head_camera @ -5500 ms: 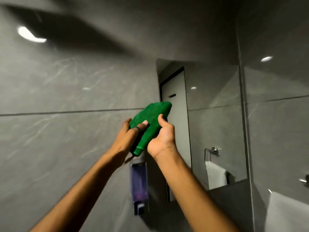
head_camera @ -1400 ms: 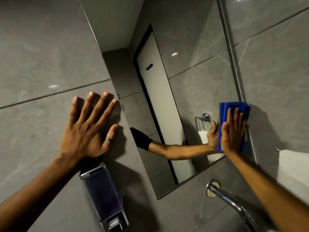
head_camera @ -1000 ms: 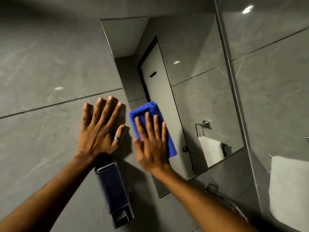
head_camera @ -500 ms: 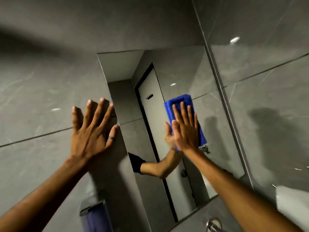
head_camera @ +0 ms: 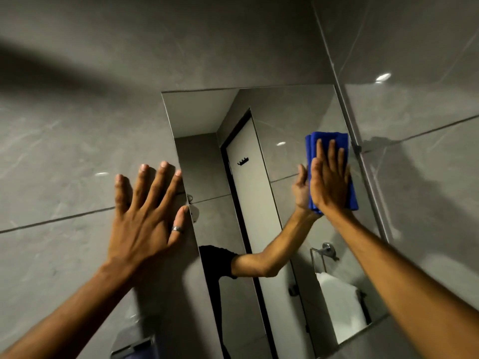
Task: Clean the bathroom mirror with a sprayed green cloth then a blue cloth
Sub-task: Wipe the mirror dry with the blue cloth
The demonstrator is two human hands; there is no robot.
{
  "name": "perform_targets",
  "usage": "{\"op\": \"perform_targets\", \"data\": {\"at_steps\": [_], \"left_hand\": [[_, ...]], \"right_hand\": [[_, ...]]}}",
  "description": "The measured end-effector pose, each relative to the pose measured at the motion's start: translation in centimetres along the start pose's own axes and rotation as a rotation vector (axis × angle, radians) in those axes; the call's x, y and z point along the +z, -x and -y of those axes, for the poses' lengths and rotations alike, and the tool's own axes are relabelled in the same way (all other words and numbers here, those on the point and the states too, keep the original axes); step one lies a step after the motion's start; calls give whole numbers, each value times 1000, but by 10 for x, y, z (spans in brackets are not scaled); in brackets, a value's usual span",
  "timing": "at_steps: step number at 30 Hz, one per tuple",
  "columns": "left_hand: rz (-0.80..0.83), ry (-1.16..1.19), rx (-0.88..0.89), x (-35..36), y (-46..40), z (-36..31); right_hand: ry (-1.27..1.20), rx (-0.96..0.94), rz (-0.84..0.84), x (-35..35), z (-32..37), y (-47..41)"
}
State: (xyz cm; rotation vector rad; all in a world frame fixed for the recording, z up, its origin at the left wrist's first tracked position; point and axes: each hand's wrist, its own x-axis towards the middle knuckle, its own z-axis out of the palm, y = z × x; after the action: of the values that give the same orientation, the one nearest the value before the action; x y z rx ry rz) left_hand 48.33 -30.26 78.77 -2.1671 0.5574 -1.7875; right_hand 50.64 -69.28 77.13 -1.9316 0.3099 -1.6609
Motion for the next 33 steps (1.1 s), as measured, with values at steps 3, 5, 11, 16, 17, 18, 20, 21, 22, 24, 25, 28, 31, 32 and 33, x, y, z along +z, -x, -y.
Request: {"op": "perform_targets", "data": {"at_steps": [3,5,11,16,17,18,20,21,22,24,25,28,31,32,33], "left_hand": [[51,35,-35,-8,-1,1],[82,57,-52,-11,-2,-2],[75,112,-114,-21,-20,16],[60,141,-178,-27,-55,25],[56,139,-201,-26,-59,22],[50,134,-221,-26,-60,20],[17,140,-245,-23,-61,14],[-4,145,-243,-22,-61,13],[-25,149,-241,-20,-59,12],[-58,139,-226,-17,-58,10],[-66,136,-225,-17,-57,10],[-72,119,-234,-17,-58,7],[-91,117,-228,-18,-58,6],[-97,116,-227,-18,-58,6],[-103,113,-227,-17,-57,5]], "right_hand": [[24,-135,-11,11,68,14],[63,-195,-7,18,110,23],[-67,-418,68,39,222,61],[-69,-531,79,46,265,54],[-64,-547,74,45,266,44],[-62,-562,70,43,266,32],[-60,-562,58,40,258,2],[-54,-537,49,39,251,-15],[-36,-498,35,37,241,-31],[-11,-401,9,29,213,-65],[-13,-359,3,24,198,-79],[-55,-266,-17,10,148,-118],[-76,-106,-35,0,90,-156],[-60,-40,-43,-4,69,-166],[-55,24,-51,-7,50,-173]]}}
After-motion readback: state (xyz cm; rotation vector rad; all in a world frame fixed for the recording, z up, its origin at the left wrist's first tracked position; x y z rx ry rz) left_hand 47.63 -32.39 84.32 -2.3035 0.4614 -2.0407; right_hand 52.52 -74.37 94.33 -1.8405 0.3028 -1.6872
